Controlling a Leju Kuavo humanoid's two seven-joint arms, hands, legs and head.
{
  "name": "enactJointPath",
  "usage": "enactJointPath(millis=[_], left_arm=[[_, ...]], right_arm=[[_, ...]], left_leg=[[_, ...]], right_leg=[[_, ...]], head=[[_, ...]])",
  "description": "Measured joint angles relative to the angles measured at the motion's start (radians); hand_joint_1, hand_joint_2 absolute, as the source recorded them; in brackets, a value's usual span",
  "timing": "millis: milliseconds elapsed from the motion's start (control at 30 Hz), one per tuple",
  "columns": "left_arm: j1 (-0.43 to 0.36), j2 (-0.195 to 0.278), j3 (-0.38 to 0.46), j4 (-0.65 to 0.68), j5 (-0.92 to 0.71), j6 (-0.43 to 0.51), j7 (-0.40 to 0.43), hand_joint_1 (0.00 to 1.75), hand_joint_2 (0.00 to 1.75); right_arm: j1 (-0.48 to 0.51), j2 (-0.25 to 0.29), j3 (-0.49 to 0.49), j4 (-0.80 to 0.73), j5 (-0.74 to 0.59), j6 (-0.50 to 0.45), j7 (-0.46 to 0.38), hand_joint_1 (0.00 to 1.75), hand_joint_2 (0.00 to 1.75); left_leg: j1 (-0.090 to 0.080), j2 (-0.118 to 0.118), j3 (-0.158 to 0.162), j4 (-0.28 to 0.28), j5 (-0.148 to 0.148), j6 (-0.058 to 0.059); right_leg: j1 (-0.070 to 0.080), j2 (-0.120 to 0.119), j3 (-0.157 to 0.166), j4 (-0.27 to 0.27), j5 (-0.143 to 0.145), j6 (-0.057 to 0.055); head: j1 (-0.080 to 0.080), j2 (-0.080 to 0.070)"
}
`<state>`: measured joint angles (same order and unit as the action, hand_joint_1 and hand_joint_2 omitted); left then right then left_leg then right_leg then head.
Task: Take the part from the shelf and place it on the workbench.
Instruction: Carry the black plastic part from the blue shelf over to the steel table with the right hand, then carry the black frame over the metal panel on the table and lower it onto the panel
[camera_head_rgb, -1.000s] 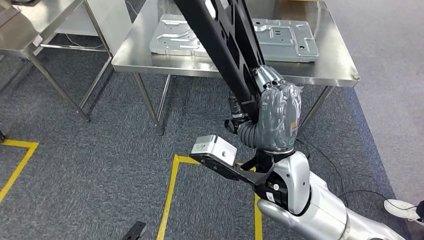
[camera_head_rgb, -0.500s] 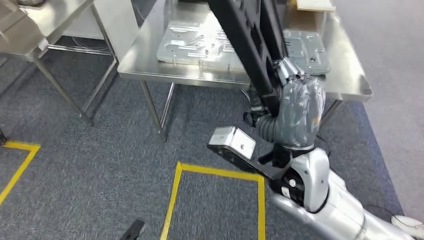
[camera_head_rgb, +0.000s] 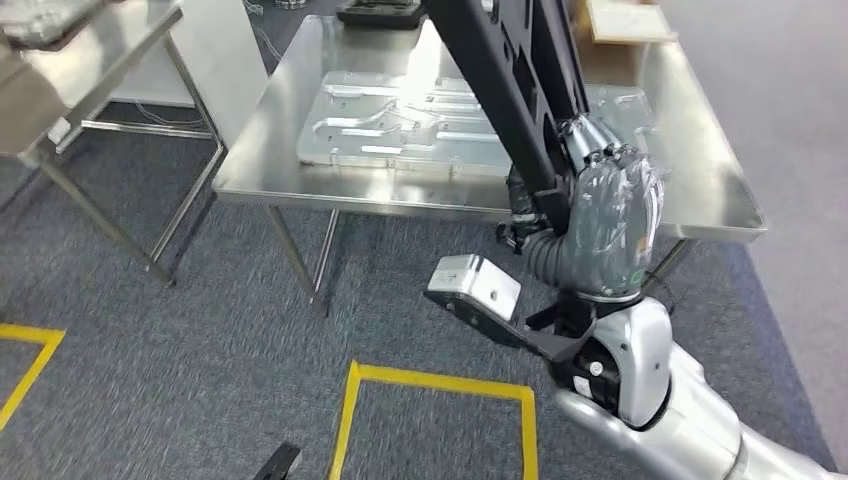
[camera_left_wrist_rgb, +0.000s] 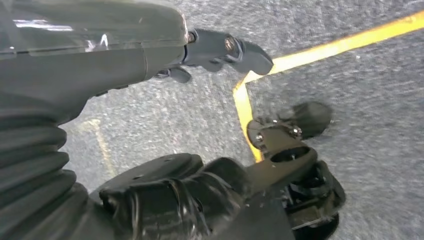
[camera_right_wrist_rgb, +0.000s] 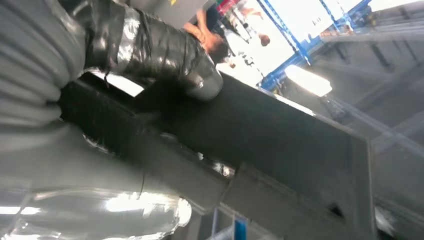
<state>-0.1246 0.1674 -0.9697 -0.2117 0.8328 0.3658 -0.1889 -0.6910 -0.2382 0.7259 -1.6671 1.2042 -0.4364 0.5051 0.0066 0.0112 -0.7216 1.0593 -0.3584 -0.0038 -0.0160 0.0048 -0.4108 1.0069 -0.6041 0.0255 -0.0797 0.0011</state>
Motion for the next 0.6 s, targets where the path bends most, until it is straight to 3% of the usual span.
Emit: enactJointPath(millis=[67, 100, 167, 200, 233, 300, 333, 367, 467, 500, 533, 600], left_arm=[[-0.006, 0.000, 0.000, 0.000, -0.002, 0.002, 0.000, 0.00, 1.75], [-0.009, 0.000, 0.000, 0.000, -0.003, 0.002, 0.000, 0.00, 1.75], [-0.013, 0.000, 0.001, 0.000, -0.005, 0.002, -0.001, 0.00, 1.75], [-0.013, 0.000, 0.001, 0.000, -0.005, 0.003, -0.001, 0.00, 1.75], [-0.013, 0.000, 0.001, 0.000, -0.005, 0.003, -0.001, 0.00, 1.75], [-0.011, -0.001, 0.001, 0.000, -0.005, 0.003, -0.001, 0.00, 1.75], [-0.010, -0.001, 0.001, 0.000, -0.005, 0.003, -0.001, 0.00, 1.75], [-0.009, -0.002, 0.001, 0.000, -0.005, 0.003, -0.001, 0.00, 1.75], [-0.004, -0.006, 0.001, 0.000, -0.005, 0.004, 0.000, 0.00, 1.75], [-0.005, -0.007, 0.001, 0.000, -0.005, 0.006, 0.002, 0.00, 1.75], [-0.008, -0.007, 0.001, 0.000, -0.004, 0.008, 0.003, 0.00, 1.75], [-0.014, -0.006, 0.001, 0.000, -0.004, 0.011, 0.002, 0.00, 1.75]], right_arm=[[-0.006, -0.003, -0.003, -0.007, 0.000, 0.001, 0.000, 1.75, 1.75], [-0.009, -0.005, -0.005, -0.010, 0.001, 0.001, 0.000, 1.75, 1.75], [-0.007, -0.008, -0.008, -0.014, 0.002, 0.001, 0.000, 1.75, 1.75], [-0.003, -0.010, -0.008, -0.014, 0.002, 0.001, 0.000, 1.75, 1.75], [0.001, -0.012, -0.008, -0.014, 0.002, 0.001, 0.000, 1.75, 1.75], [0.007, -0.018, -0.008, -0.013, 0.002, 0.001, 0.000, 1.75, 1.75], [0.009, -0.022, -0.008, -0.013, 0.002, 0.001, 0.000, 1.75, 1.75], [0.011, -0.025, -0.008, -0.012, 0.002, 0.001, 0.000, 1.75, 1.75], [0.022, -0.032, -0.007, -0.009, 0.001, 0.004, 0.000, 1.75, 1.75], [0.025, -0.033, -0.007, -0.010, 0.001, 0.006, 0.000, 1.75, 1.75], [0.024, -0.034, -0.007, -0.012, 0.001, 0.008, 0.001, 1.75, 1.75], [0.015, -0.035, -0.009, -0.019, 0.001, 0.011, 0.001, 1.75, 1.75]], left_leg=[[-0.003, -0.002, 0.019, -0.001, -0.027, 0.017], [-0.001, -0.003, 0.033, -0.010, -0.038, 0.024], [0.001, -0.007, 0.070, -0.030, -0.057, 0.033], [0.001, -0.010, 0.092, -0.038, -0.070, 0.037], [0.001, -0.013, 0.116, -0.045, -0.084, 0.039], [0.001, -0.022, 0.169, -0.057, -0.115, 0.040], [0.001, -0.026, 0.198, -0.062, -0.133, 0.039], [0.001, -0.030, 0.226, -0.065, -0.152, 0.037], [-0.002, -0.039, 0.288, -0.061, -0.210, 0.024], [-0.003, -0.040, 0.301, -0.059, -0.224, 0.018], [-0.004, -0.041, 0.308, -0.050, -0.230, 0.013], [-0.002, -0.036, 0.285, 0.001, -0.208, 0.003]], right_leg=[[0.000, -0.001, -0.011, 0.038, 0.021, 0.014], [-0.001, -0.002, -0.038, 0.088, 0.048, 0.018], [-0.002, -0.002, -0.131, 0.216, 0.083, 0.023], [-0.002, -0.002, -0.178, 0.264, 0.071, 0.025], [-0.002, -0.001, -0.219, 0.291, 0.035, 0.026], [-0.001, -0.001, -0.276, 0.282, -0.053, 0.028], [-0.001, -0.001, -0.293, 0.249, -0.071, 0.027], [-0.001, -0.001, -0.305, 0.200, -0.047, 0.023], [0.008, -0.001, -0.322, 0.052, 0.214, 0.002], [0.012, -0.001, -0.320, 0.037, 0.267, -0.008], [0.015, 0.000, -0.317, 0.039, 0.272, -0.017], [0.013, 0.000, -0.301, 0.037, 0.256, -0.033]], head=[[0.001, 0.000], [0.001, 0.000], [0.002, 0.000], [0.003, 0.000], [0.003, 0.000], [0.004, 0.000], [0.004, 0.000], [0.005, 0.000], [0.006, 0.000], [0.005, 0.000], [0.005, 0.000], [0.006, 0.000]])
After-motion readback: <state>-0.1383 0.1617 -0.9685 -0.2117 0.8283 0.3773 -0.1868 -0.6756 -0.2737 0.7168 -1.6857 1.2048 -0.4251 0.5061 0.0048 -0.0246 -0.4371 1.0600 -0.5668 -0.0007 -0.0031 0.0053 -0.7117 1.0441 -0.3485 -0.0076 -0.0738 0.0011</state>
